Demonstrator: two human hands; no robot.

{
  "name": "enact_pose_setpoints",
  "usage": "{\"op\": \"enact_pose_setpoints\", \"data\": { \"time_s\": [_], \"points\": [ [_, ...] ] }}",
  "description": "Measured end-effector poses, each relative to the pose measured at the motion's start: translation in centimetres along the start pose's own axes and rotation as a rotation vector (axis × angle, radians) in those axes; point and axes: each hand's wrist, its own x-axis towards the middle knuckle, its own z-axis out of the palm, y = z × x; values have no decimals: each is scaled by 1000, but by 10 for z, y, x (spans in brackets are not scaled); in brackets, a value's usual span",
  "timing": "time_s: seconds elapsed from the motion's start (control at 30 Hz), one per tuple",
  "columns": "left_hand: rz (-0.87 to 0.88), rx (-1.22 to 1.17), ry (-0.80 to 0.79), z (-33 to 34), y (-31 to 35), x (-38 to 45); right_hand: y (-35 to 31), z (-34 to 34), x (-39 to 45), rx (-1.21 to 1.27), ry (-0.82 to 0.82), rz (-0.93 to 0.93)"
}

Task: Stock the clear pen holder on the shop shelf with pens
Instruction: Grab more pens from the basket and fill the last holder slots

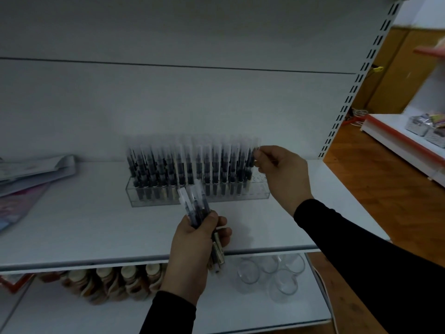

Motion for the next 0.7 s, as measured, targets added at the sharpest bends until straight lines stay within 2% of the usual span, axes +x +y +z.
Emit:
{"op": "enact_pose_setpoints", "data": {
  "time_s": [0.37, 0.53, 0.6, 0.7],
  "points": [
    [-42, 4, -8, 2, 1, -3, 4, 1, -7, -153, 13, 9],
    [-53, 1, -25, 2, 1, -3, 4, -4, -19, -122, 61, 46],
    [-40, 13, -41, 2, 1, -4, 6, -2, -27, -84, 13, 88],
    [-27, 46, -82, 4, 0, -6, 7, 3, -38, -2, -145, 160]
  ]
}}
